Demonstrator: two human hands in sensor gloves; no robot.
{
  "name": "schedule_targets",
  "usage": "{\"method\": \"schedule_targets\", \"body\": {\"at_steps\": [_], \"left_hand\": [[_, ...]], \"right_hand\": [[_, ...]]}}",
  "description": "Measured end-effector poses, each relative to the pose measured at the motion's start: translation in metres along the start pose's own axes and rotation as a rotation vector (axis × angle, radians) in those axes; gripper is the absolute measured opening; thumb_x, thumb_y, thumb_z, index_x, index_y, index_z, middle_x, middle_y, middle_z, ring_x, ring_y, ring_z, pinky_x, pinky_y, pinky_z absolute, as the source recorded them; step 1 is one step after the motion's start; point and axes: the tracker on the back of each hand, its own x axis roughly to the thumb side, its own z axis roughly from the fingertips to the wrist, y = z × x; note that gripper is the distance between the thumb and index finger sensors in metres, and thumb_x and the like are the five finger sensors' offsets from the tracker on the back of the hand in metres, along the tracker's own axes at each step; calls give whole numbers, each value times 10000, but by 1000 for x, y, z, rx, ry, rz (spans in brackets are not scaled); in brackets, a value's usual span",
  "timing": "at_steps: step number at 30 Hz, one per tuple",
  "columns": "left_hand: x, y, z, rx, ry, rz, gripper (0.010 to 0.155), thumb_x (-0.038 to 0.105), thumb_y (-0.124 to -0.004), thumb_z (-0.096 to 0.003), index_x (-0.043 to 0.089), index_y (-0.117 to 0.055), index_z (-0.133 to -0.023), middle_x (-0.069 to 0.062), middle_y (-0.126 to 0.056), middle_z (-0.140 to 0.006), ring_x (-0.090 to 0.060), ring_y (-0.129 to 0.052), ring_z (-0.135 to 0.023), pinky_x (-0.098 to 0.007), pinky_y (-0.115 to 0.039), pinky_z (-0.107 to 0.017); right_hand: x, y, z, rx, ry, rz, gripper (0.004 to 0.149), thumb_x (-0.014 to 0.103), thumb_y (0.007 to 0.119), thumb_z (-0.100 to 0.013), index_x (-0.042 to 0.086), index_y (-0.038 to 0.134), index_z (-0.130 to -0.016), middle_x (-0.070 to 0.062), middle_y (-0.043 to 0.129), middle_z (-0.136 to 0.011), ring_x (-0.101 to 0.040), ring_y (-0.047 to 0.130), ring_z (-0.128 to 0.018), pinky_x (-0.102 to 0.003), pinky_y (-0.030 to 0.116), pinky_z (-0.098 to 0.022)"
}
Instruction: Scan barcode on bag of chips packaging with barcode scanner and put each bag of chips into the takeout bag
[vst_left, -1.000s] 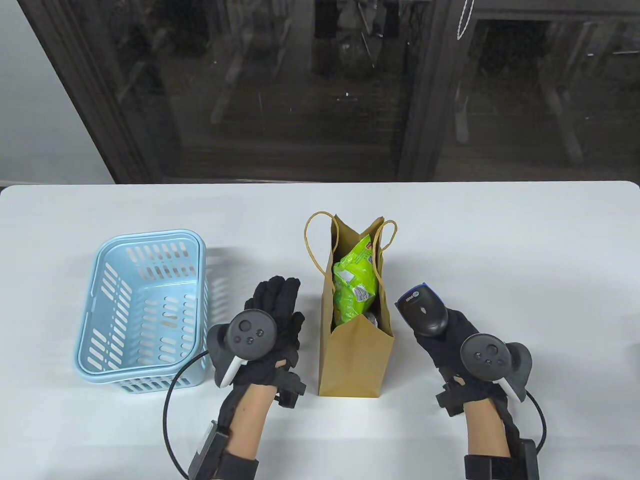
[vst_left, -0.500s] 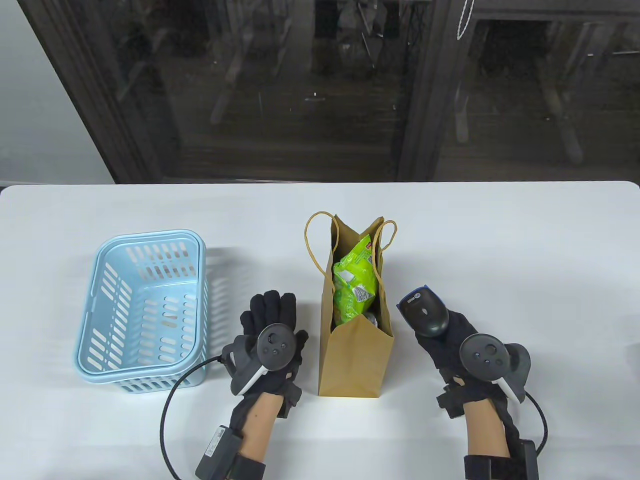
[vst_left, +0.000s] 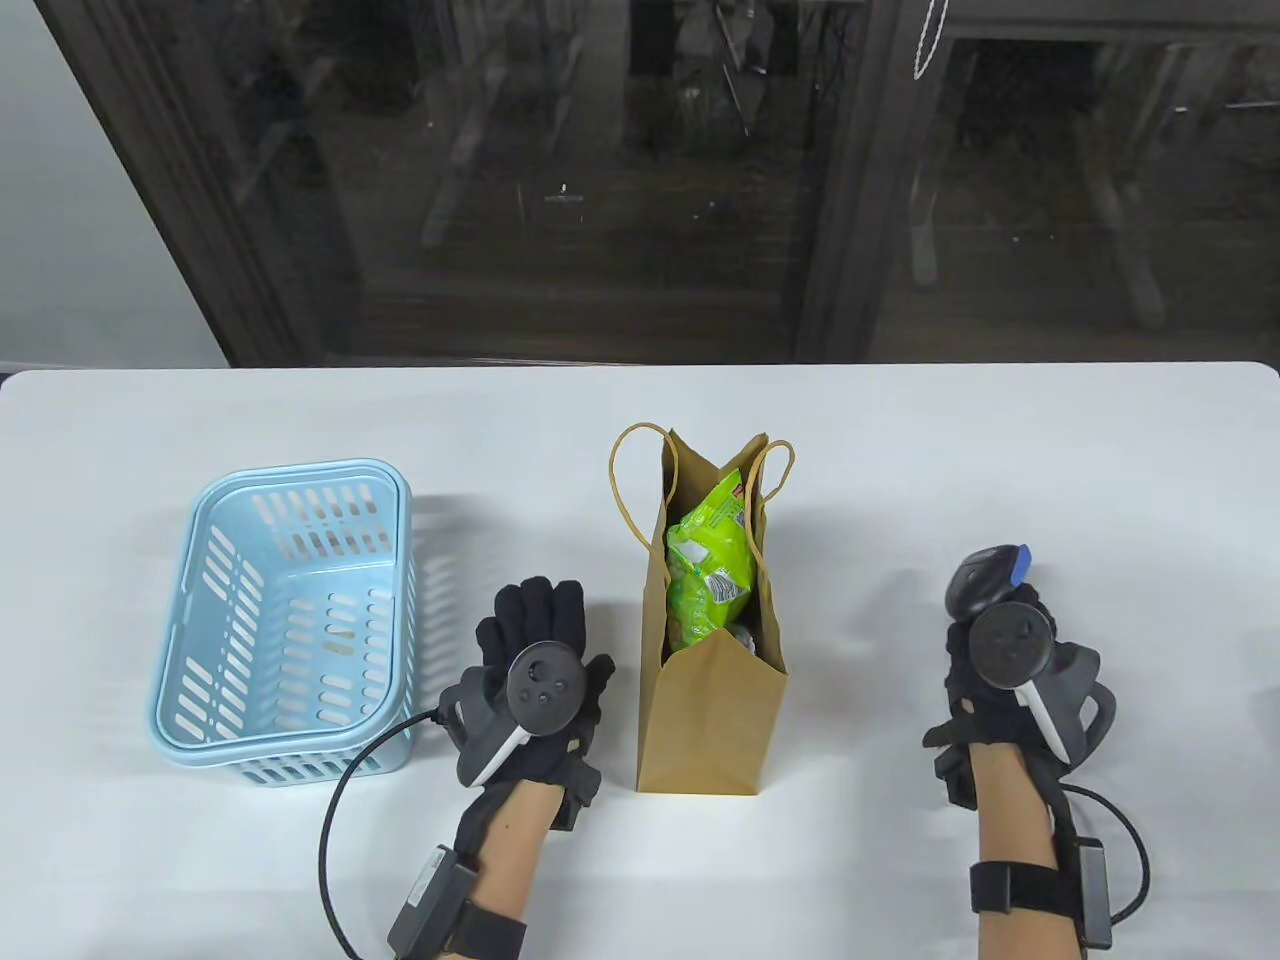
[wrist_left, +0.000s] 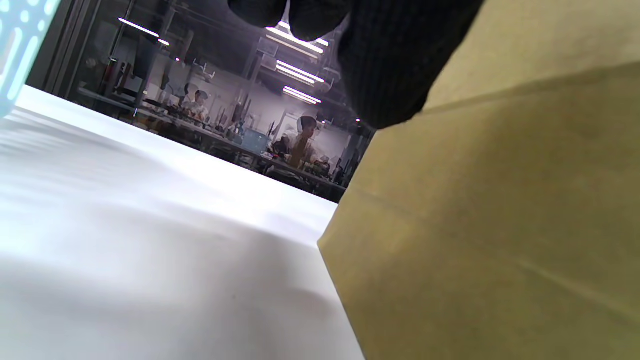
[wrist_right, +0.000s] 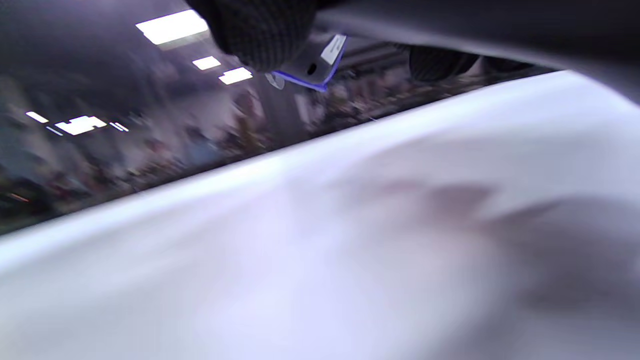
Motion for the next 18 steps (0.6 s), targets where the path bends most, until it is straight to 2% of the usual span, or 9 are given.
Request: {"method": "schedule_targets", "body": {"at_steps": [4,7,12,18], "left_hand": [[-1,-1,-2,-10,11,3,773,332,-849,-509,89,-426,-1109,-209,-357,-1133,-486,-252,-1003,-630,-255,-647],[-1,-3,-3,-19,16,0,773,336,-848,-510,91,-428,-1111,-208,-353,-1135,-484,-246,-1005,-630,-252,-647],[-4,-4,-3,-23,23,-1,773,335,-849,-509,93,-429,-1111,-203,-351,-1136,-480,-240,-1005,-628,-249,-647],[-7,-2,-2,-22,29,2,773,337,-847,-510,93,-427,-1111,-202,-347,-1136,-481,-235,-1004,-630,-246,-646]], "right_hand": [[-27,7,-15,81,143,92,783,207,692,-531,-197,256,-1041,-425,304,-1007,-573,556,-838,-678,555,-594],[-35,8,-18,81,198,157,795,153,706,-527,-213,221,-1038,-444,265,-1005,-600,514,-845,-696,520,-601],[-33,10,-17,75,171,148,770,104,751,-512,-171,272,-1049,-422,296,-1023,-613,522,-859,-693,525,-609],[-36,9,-11,71,168,145,756,176,778,-529,-123,331,-1060,-387,364,-1039,-597,568,-866,-674,561,-611]]}}
